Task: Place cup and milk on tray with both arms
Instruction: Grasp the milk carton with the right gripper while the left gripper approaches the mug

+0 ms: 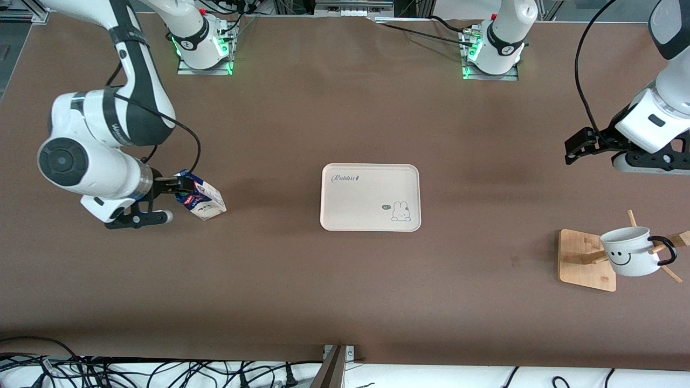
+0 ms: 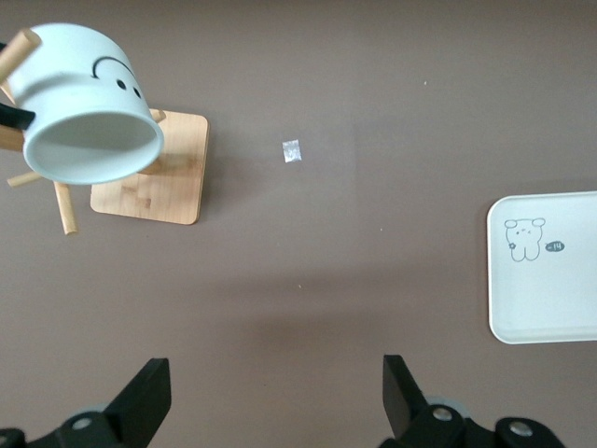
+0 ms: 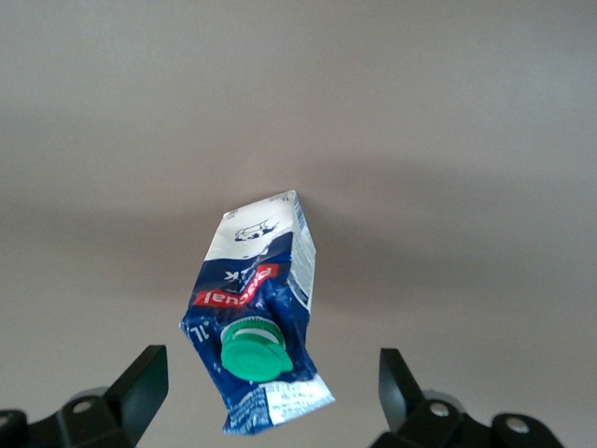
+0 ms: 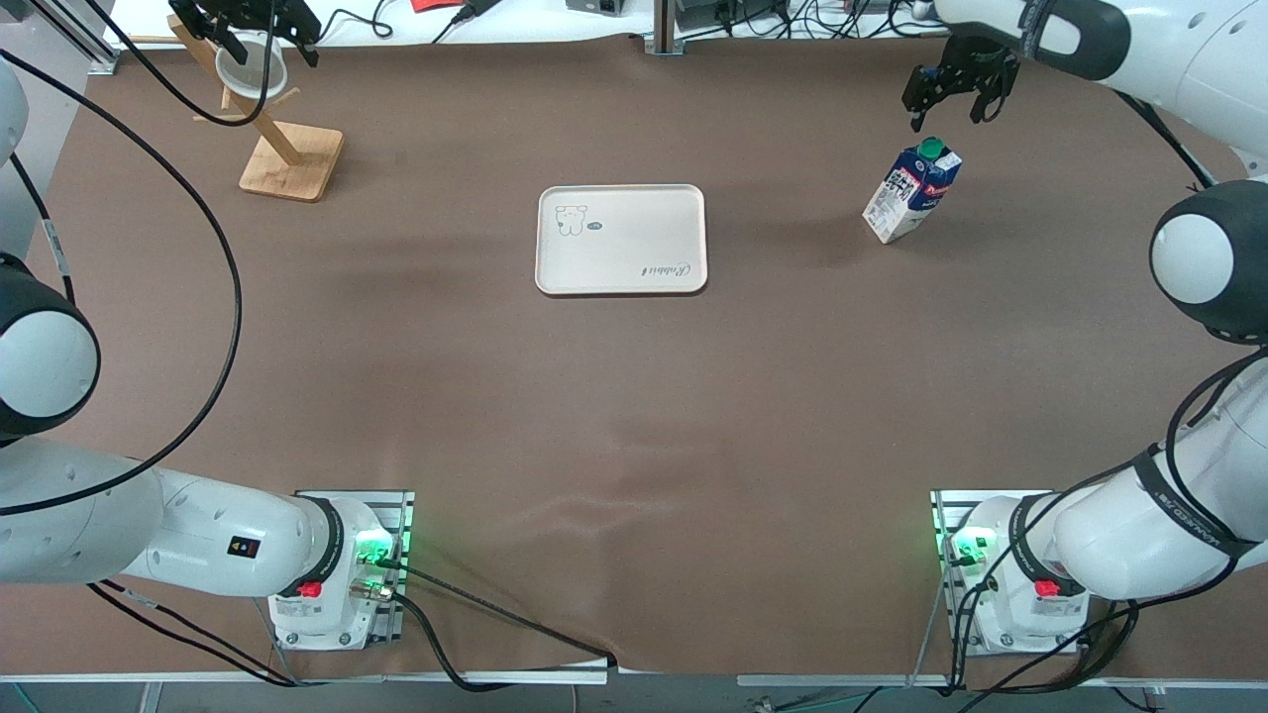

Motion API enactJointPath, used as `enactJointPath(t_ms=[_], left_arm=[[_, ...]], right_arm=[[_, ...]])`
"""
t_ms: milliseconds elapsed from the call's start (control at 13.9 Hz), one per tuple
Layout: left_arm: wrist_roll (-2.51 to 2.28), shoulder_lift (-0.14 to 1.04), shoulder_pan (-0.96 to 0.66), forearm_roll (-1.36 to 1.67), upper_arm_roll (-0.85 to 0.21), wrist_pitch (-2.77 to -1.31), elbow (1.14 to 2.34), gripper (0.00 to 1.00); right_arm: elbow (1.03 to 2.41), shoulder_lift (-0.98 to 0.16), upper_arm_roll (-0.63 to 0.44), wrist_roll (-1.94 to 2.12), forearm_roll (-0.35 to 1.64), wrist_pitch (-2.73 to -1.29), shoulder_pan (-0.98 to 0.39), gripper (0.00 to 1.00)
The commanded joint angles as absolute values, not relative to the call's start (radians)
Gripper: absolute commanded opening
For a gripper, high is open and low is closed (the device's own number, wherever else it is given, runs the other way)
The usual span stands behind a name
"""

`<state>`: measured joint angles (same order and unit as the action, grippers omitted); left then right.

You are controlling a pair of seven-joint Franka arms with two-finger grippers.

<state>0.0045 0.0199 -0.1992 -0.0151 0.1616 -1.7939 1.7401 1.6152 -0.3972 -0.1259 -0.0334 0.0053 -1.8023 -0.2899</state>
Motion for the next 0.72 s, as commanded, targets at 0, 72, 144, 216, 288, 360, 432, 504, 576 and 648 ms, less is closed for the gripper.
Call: enactJointPath(t_ms=[0, 72, 144, 216, 288, 360, 432, 504, 576, 648], left_arm=[[0.032, 0.018, -0.206, -0.015, 0.166, -1.847, 1.811, 1.00], [0.040, 0.024, -0.206, -0.015, 0.166, -1.923, 1.845, 1.00], [0.047, 0.022, -0.206, -0.014, 0.164, -1.963, 1.867, 1.00], [0.046, 0.028, -0.204, -0.014, 0.146, -1.988, 1.873, 1.00], [0.046, 0.028, -0.196, -0.012, 0.144, -2.021, 1.879, 1.00], [0.048, 0.028, -0.192, 0.000, 0.144, -2.060, 1.890, 1.00], [0.048, 0.028, -0.187, 0.017, 0.144, -2.071, 1.894, 1.00], [0.046, 0.037, -0.187, 0.035, 0.146, -2.083, 1.891, 1.00], [0.045, 0.050, -0.181, 0.035, 0.150, -2.127, 1.891, 1.00], [0.041, 0.055, -0.164, 0.040, 0.153, -2.172, 1.893, 1.00]], right_arm=[[1.699, -0.364, -0.115, -0.005, 0.002, -1.853, -0.290, 1.00], [1.718, -0.365, -0.115, 0.006, 0.005, -1.873, -0.290, 1.00], [1.735, -0.367, -0.114, 0.008, 0.008, -1.891, -0.288, 1.00], [1.762, -0.365, -0.115, 0.023, 0.008, -1.919, -0.290, 1.00], [1.782, -0.365, -0.115, 0.037, 0.009, -1.934, -0.288, 1.00], [1.796, -0.365, -0.115, 0.046, 0.009, -1.940, -0.288, 1.00], [1.798, -0.365, -0.115, 0.052, 0.009, -1.937, -0.288, 0.99], [1.798, -0.365, -0.115, 0.054, 0.009, -1.933, -0.288, 0.87], [1.796, -0.365, -0.115, 0.054, 0.011, -1.928, -0.288, 0.71], [1.793, -0.365, -0.115, 0.052, 0.012, -1.927, -0.288, 0.58]])
